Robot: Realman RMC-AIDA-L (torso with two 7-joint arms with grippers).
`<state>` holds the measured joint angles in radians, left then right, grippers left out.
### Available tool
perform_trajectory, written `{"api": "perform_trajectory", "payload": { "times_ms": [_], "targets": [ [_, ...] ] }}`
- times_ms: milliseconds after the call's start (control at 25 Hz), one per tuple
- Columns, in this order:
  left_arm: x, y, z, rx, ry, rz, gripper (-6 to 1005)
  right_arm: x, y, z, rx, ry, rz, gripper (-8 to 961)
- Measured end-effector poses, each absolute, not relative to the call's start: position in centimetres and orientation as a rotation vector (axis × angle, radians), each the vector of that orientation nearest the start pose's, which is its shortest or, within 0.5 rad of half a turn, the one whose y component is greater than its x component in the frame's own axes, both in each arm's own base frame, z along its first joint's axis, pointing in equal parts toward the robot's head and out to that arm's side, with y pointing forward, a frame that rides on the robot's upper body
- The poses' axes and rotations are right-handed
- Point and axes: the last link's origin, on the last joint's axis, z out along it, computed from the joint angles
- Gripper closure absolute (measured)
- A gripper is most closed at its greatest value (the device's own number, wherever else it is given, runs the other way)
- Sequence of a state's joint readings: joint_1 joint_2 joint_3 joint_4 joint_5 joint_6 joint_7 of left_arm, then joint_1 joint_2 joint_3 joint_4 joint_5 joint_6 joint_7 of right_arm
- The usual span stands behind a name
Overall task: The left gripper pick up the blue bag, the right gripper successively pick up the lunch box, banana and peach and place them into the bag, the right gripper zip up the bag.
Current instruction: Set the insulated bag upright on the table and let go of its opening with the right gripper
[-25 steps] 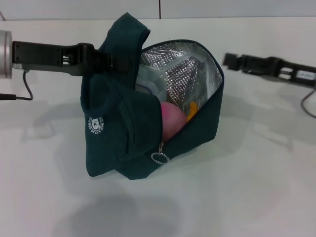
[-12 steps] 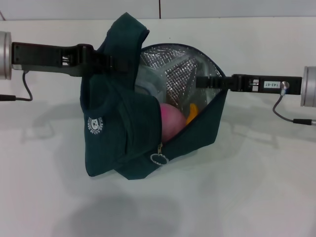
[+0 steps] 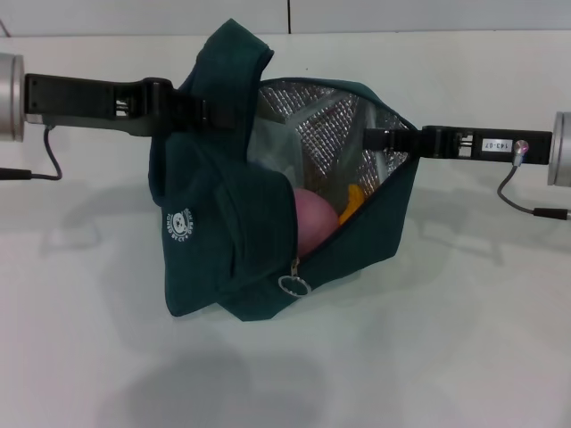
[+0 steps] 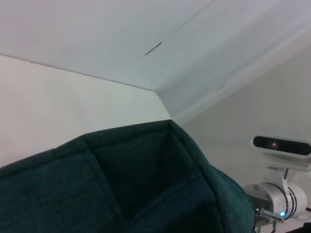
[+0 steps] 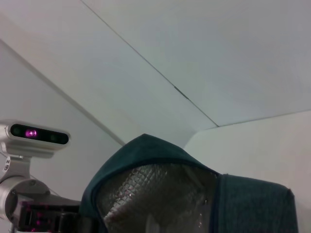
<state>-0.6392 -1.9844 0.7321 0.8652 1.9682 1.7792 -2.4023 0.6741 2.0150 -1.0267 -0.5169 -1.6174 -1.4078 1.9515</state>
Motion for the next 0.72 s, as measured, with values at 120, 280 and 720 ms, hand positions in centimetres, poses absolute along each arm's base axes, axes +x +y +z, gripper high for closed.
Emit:
{"api": "perform_trajectory", "payload": {
  "times_ms": [120,280,720],
  "targets": [
    [-20.1,35.7,6.4,-2.661,-1.611,-0.749,969,19.8,37.4,-1.4,-2.629,1.328,0.975,809],
    [-19.6,35.7,5.9,-2.681,-1.619,-0.735,969,19.3,37.3,-0.3,-2.633,1.300,1.074,834],
    [-16.0,35.9,3.0,-2.820,-1.696,-0.746,968,19.4,36.1,6.1,-2.643,1.254,1.312,882]
  ]
}}
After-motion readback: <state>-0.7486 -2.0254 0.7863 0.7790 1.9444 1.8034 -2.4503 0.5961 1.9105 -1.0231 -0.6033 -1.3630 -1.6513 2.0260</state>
